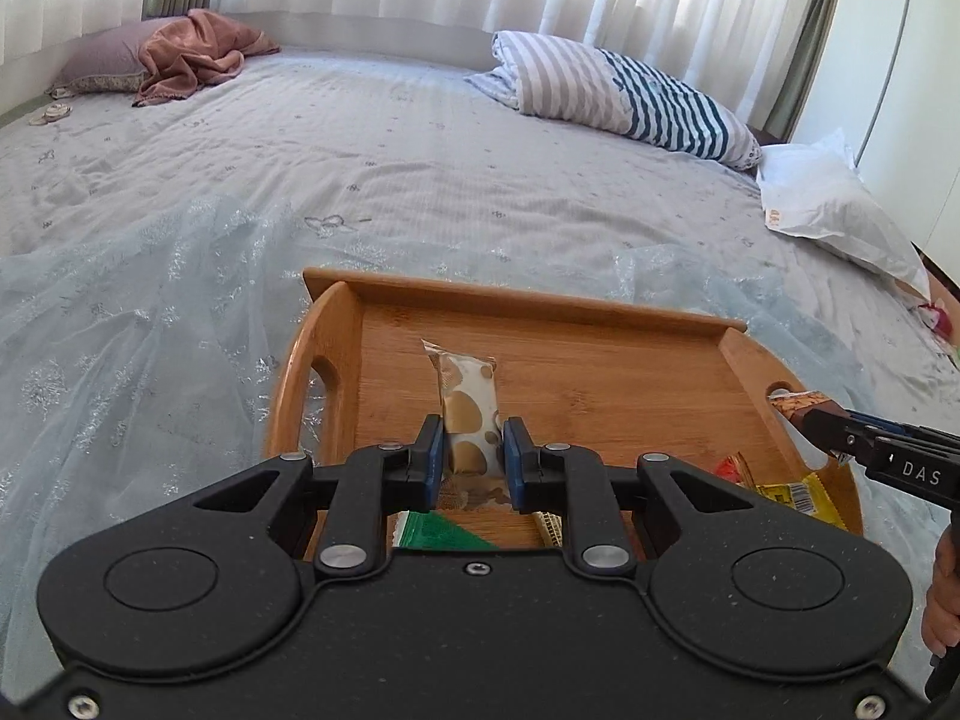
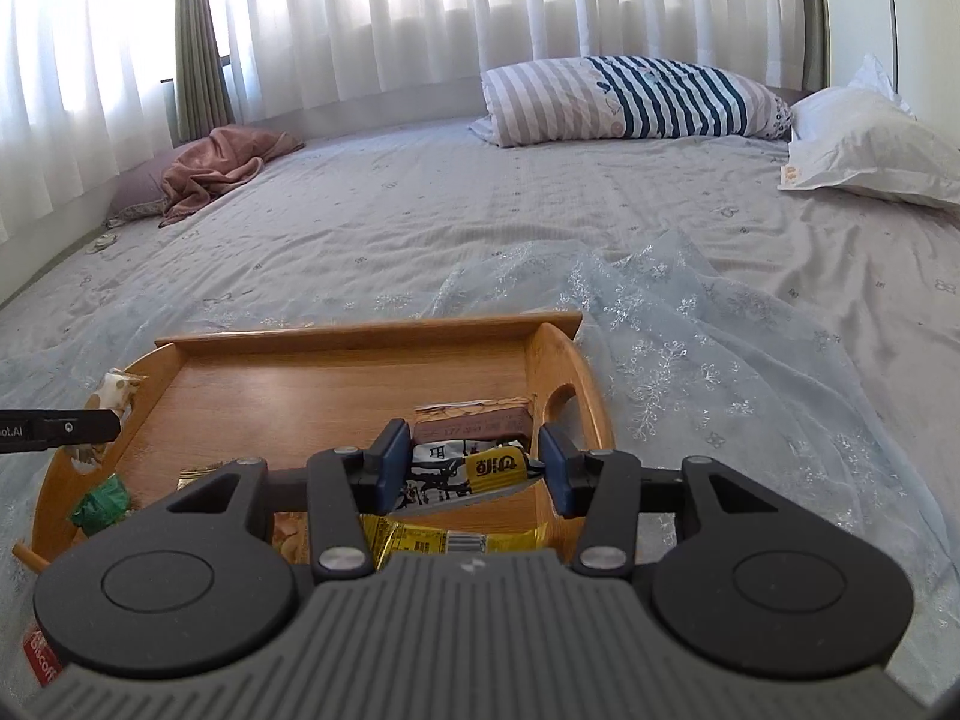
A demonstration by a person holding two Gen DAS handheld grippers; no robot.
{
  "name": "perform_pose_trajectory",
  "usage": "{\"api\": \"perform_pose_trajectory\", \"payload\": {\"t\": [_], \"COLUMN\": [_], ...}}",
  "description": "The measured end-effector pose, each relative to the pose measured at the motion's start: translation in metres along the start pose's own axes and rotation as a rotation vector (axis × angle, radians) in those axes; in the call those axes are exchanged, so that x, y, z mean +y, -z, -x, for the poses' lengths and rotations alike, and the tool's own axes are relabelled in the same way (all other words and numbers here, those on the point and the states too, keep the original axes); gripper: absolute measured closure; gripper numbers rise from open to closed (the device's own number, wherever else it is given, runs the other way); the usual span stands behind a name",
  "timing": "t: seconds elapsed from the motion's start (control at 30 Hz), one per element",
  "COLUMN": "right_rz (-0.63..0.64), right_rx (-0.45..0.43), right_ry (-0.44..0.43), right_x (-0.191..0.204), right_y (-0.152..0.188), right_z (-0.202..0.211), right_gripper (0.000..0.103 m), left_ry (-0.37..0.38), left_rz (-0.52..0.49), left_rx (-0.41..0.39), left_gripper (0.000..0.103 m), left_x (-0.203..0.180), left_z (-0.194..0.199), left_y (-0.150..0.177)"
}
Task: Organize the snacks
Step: 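Lower the spotted cookie packet onto the tray with the left tool while the right tool places the white-and-black packet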
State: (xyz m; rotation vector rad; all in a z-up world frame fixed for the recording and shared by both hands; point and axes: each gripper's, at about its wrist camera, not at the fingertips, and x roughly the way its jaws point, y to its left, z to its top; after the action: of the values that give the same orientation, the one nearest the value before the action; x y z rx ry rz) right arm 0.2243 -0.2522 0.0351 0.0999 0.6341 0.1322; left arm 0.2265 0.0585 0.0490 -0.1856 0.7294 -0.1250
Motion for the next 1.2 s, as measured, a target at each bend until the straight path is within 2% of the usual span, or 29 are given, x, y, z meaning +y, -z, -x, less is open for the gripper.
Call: {"api": "perform_pose_trajectory", "payload": {"t": [0.17, 0.43, 1.03, 1.17, 1.2], "right_rz": [-0.037, -0.031, 0.019, 0.012, 0.009], "right_rx": [0.039, 0.081, 0.078, 0.072, 0.067], "right_ry": [-0.003, 0.014, 0.009, 0.0, -0.007], "right_x": [-0.005, -0.004, 0.004, 0.004, 0.003], "right_y": [0.0, 0.008, 0.022, 0.023, 0.023], "right_z": [-0.025, -0.045, -0.041, -0.037, -0.036], "right_gripper": [0.053, 0.053, 0.053, 0.045, 0.041], "left_ry": [-0.015, -0.027, -0.042, -0.046, -0.046], "left_rz": [-0.004, -0.05, -0.059, -0.053, -0.053], "left_rx": [0.042, 0.051, 0.064, 0.047, 0.041], "left_gripper": [0.084, 0.084, 0.083, 0.081, 0.074], "left_x": [0.002, 0.001, 0.01, 0.01, 0.009], "left_z": [-0.021, -0.022, -0.018, -0.016, -0.015], "left_y": [0.007, 0.017, 0.028, 0.026, 0.025]}}
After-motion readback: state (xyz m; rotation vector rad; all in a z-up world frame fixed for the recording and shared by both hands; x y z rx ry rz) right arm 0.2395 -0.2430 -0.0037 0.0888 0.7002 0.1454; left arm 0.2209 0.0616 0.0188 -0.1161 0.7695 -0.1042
